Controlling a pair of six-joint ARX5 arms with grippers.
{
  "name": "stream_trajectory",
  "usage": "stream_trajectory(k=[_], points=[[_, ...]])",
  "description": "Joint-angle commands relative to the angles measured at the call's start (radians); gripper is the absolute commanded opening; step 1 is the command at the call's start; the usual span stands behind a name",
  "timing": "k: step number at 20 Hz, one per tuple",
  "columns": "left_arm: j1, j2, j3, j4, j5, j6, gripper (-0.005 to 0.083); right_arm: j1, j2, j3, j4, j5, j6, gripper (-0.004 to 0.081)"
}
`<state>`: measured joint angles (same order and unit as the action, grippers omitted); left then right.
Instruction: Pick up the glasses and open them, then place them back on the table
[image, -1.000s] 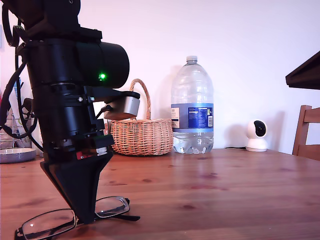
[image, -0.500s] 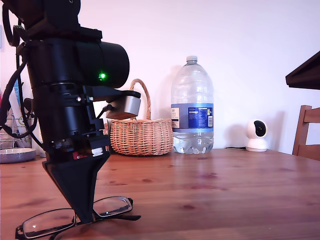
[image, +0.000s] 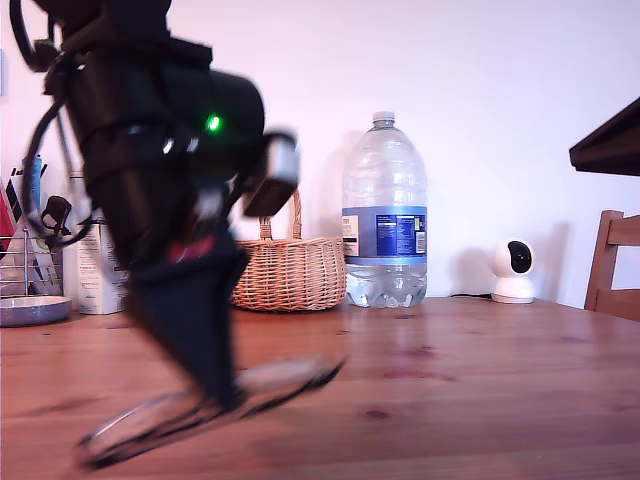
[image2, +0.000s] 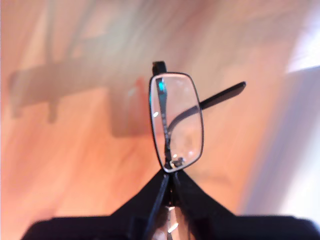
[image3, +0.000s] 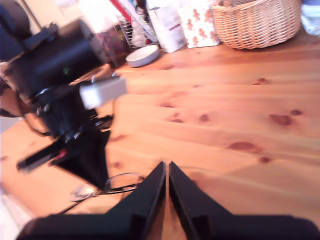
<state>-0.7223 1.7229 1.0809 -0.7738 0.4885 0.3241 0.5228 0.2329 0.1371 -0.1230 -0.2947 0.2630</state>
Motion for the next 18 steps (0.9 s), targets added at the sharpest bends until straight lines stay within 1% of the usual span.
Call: stream_trajectory(k=[1, 3, 4, 5, 6, 8, 10, 12, 14, 17, 18], points=[[0.018, -0.003, 0.003, 0.005, 0.130, 0.047, -0.0021, 0.011, 0.006, -0.011, 0.013, -0.037, 0.005, -0.0010], [0.053, -0.003, 0.003, 0.006, 0.301, 0.079, -0.0021, 0.023, 0.006, -0.011, 0.021, -0.095, 0.011, -0.0010], [0.074, -0.003, 0.003, 0.006, 0.372, 0.096, -0.0021, 0.033, 0.006, -0.011, 0.031, -0.120, 0.010, -0.0010], [0.095, -0.003, 0.003, 0.008, 0.434, 0.096, -0.0021, 0.043, 0.006, -0.011, 0.048, -0.132, 0.010, -0.0010], [0.118, -0.003, 0.003, 0.011, 0.475, 0.096, -0.0021, 0.053, 0.006, -0.011, 0.065, -0.135, 0.010, -0.0010], [0.161, -0.003, 0.003, 0.014, 0.528, 0.095, -0.0021, 0.071, 0.006, -0.011, 0.097, -0.135, 0.004, 0.0009], [0.192, -0.002, 0.003, 0.015, 0.569, 0.094, -0.0021, 0.094, 0.006, -0.011, 0.131, -0.138, -0.007, 0.0058], [0.217, -0.001, 0.003, 0.018, 0.623, 0.093, -0.0021, 0.110, 0.006, -0.010, 0.160, -0.148, -0.055, 0.0109], [0.236, 0.000, 0.003, 0.027, 0.676, 0.090, -0.0021, 0.134, 0.006, -0.008, 0.194, -0.152, -0.060, 0.0109], [0.248, 0.005, 0.004, 0.048, 0.735, 0.065, -0.0021, 0.185, 0.021, 0.013, 0.192, -0.153, -0.172, 0.0140], [0.251, 0.007, 0.004, 0.048, 0.746, 0.063, -0.0021, 0.202, 0.037, 0.026, 0.185, -0.152, -0.233, 0.0152]])
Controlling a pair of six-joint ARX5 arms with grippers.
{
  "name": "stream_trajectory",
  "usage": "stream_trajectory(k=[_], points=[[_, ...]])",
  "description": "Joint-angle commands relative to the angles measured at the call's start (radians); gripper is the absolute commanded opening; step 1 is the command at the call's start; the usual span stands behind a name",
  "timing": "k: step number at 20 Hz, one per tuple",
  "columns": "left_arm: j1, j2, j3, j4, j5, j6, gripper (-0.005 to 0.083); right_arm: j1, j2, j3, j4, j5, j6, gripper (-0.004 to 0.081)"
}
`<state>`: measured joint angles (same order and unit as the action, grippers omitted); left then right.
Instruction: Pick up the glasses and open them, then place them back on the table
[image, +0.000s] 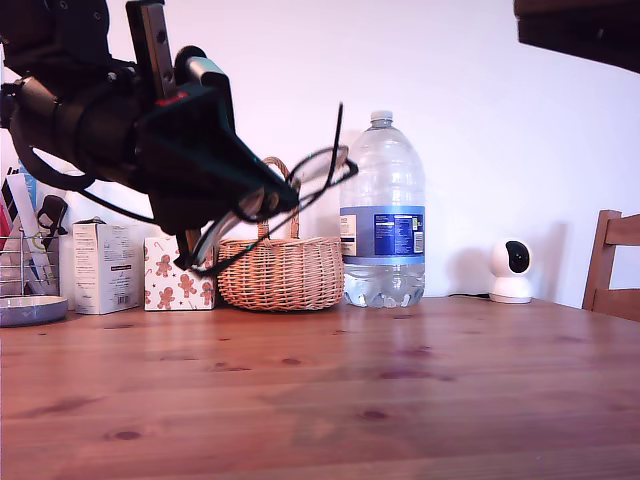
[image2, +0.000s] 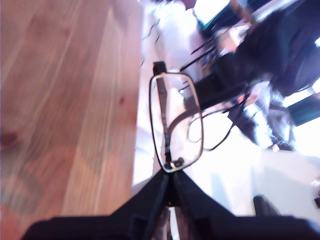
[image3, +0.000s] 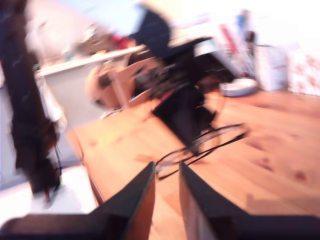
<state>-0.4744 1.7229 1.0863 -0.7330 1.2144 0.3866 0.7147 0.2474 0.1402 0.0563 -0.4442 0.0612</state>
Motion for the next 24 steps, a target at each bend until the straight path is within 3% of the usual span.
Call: stream_trajectory(k=[1, 6, 9, 11, 15, 18, 21, 24], points=[[0.004, 0.016, 0.000, 0.009, 0.032, -0.011, -0.0021, 0.023, 0.042, 0.036, -0.003, 0.001, -0.086, 0.0156], [0.005, 0.086, 0.012, 0.003, 0.099, -0.024, -0.0021, 0.059, 0.205, 0.105, -0.072, 0.019, -0.377, 0.0159], [0.005, 0.130, 0.017, -0.007, 0.156, -0.036, -0.0021, 0.064, 0.313, 0.146, -0.077, 0.078, -0.539, 0.0170], [0.005, 0.150, 0.018, -0.015, 0.159, -0.040, -0.0021, 0.064, 0.387, 0.179, -0.076, 0.119, -0.541, 0.0178], [-0.020, 0.151, 0.018, -0.047, 0.161, -0.034, -0.0022, 0.063, 0.553, 0.264, -0.063, 0.123, -0.540, 0.0221], [-0.044, 0.151, 0.018, -0.108, 0.116, 0.073, -0.0021, 0.045, 0.637, 0.354, -0.101, 0.111, -0.530, 0.0234], [-0.058, 0.151, 0.018, -0.158, 0.104, 0.182, -0.0021, -0.013, 0.673, 0.424, -0.165, 0.013, -0.521, 0.0229], [-0.063, 0.151, 0.018, -0.187, 0.102, 0.280, -0.0021, -0.080, 0.679, 0.483, -0.254, -0.141, -0.495, 0.0229]])
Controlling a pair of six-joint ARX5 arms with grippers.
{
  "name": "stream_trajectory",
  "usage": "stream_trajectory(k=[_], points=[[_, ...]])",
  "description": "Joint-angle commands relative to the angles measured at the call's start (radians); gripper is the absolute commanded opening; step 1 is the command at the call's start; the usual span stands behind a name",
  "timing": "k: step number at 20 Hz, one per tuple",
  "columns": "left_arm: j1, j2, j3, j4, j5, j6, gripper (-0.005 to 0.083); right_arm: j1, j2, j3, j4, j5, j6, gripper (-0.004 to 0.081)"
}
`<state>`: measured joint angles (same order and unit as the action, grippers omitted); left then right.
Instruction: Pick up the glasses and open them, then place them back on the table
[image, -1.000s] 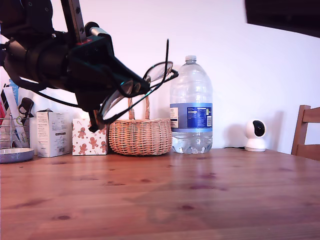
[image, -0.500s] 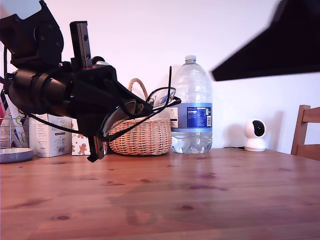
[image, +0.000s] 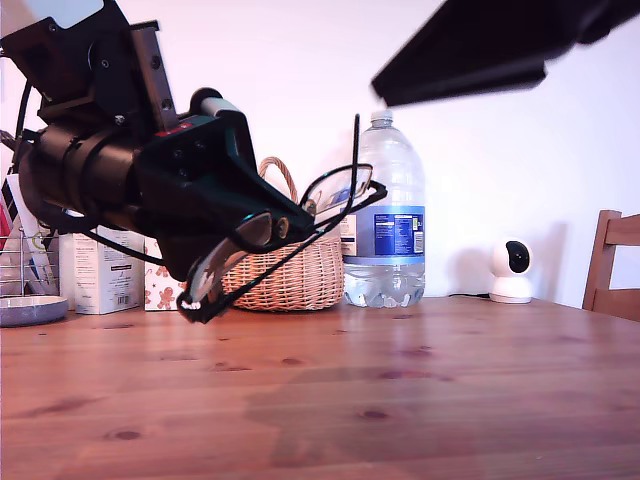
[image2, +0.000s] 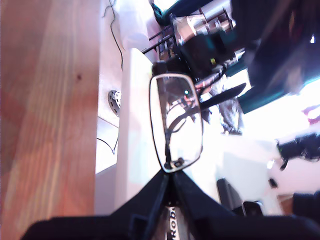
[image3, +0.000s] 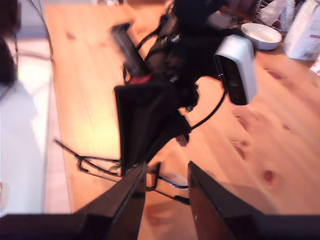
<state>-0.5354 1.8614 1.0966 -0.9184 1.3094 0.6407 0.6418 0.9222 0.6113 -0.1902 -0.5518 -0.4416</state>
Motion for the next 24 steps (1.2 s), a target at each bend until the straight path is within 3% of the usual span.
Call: stream_trajectory(k=[1, 3, 6, 16, 24], points=[[-0.002, 0.012, 0.007, -0.002, -0.005, 0.040, -0.0021, -0.018, 0.005, 0.028, -0.029, -0.094, 0.008, 0.0230], [-0.006, 0.012, 0.007, -0.002, -0.013, 0.060, -0.0021, -0.019, 0.005, 0.043, -0.034, -0.170, 0.008, 0.0231], [-0.017, 0.012, 0.007, 0.003, -0.013, 0.125, -0.0021, -0.020, 0.019, 0.045, -0.046, -0.214, 0.008, 0.0232], [-0.055, 0.012, 0.010, 0.006, -0.092, 0.127, -0.0021, 0.017, 0.153, 0.045, -0.048, -0.199, -0.117, 0.0245], [-0.054, 0.012, 0.021, -0.001, -0.100, 0.127, -0.0021, 0.039, 0.161, 0.045, -0.111, -0.161, -0.170, 0.0244]])
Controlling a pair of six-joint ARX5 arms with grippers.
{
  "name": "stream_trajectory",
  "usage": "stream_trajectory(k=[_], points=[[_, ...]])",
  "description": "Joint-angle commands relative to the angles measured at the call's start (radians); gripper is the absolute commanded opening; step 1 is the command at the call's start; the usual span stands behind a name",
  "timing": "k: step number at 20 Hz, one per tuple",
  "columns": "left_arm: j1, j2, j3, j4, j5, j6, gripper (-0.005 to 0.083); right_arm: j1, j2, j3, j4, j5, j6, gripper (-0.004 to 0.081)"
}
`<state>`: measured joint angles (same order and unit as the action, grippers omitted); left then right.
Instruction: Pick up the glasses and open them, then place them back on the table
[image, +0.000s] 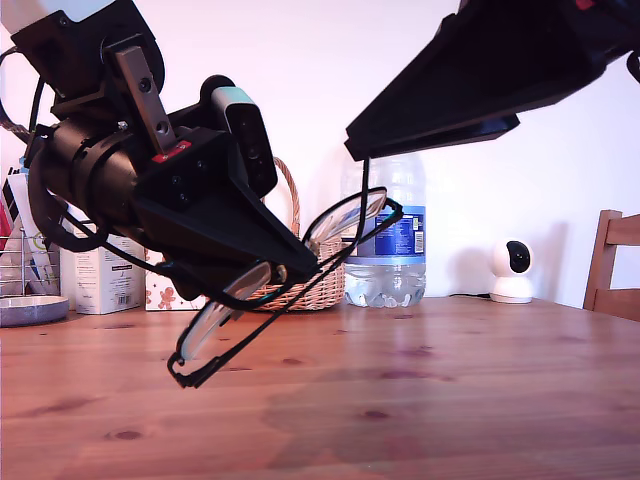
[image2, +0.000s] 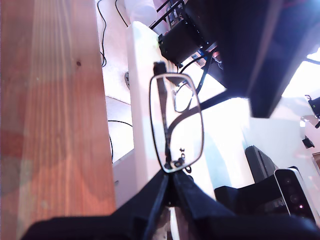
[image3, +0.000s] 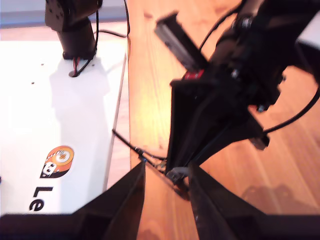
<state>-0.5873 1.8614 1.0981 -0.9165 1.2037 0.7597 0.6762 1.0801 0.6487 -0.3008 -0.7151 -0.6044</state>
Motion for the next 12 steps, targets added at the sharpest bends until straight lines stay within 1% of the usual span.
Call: stream_trajectory(k=[1, 6, 10, 12], points=[[-0.002, 0.012, 0.023, -0.005, 0.006, 0.007, -0.0021, 0.005, 0.003, 0.008, -0.005, 0.002, -0.007, 0.0244], [0.012, 0.012, 0.047, -0.033, 0.007, 0.007, -0.0021, 0.021, 0.003, 0.008, -0.012, 0.007, -0.008, 0.0230], [0.044, 0.012, 0.054, -0.038, 0.008, -0.001, -0.0021, 0.041, 0.003, 0.008, -0.034, 0.047, -0.031, 0.0229], [0.064, 0.012, 0.055, -0.037, 0.024, -0.001, -0.0021, 0.044, 0.003, 0.008, -0.044, 0.065, -0.032, 0.0229]])
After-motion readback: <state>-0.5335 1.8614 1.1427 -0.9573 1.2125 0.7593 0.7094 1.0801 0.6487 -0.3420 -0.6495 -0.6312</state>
